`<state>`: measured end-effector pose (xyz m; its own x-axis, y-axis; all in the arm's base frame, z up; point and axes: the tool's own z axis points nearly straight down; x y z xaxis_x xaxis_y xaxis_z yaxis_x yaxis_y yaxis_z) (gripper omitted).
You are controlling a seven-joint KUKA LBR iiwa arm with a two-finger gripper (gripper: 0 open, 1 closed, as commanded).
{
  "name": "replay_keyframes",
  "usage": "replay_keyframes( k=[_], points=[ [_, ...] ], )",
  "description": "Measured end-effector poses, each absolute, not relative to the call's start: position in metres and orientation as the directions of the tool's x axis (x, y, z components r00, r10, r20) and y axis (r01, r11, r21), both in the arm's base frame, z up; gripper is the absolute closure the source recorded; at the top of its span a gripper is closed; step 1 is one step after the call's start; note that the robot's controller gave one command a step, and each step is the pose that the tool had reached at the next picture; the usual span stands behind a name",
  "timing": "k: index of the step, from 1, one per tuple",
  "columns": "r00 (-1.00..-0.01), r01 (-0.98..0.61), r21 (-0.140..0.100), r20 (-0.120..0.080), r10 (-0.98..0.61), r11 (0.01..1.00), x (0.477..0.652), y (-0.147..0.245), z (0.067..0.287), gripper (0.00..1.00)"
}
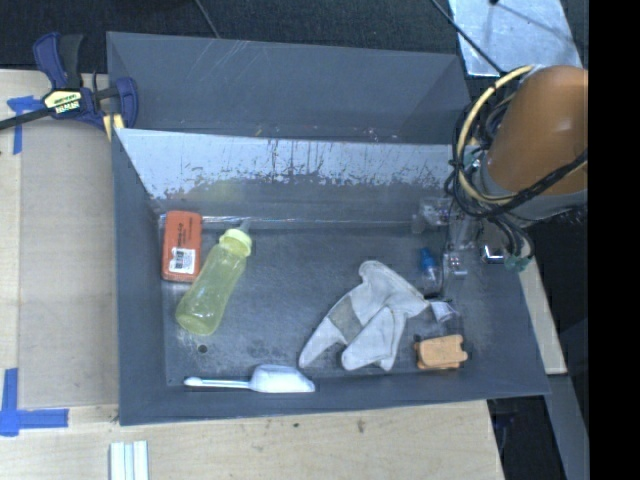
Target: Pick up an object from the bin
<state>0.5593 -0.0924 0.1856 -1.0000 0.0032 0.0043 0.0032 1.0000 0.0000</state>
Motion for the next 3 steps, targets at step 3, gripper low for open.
replay_keyframes(
  k=[3],
  points=[
    [-0.991, -0.134, -0.002, -0.006, -0.134, 0.991, 0.58, -0.081, 0.094, 0.0]
  ],
)
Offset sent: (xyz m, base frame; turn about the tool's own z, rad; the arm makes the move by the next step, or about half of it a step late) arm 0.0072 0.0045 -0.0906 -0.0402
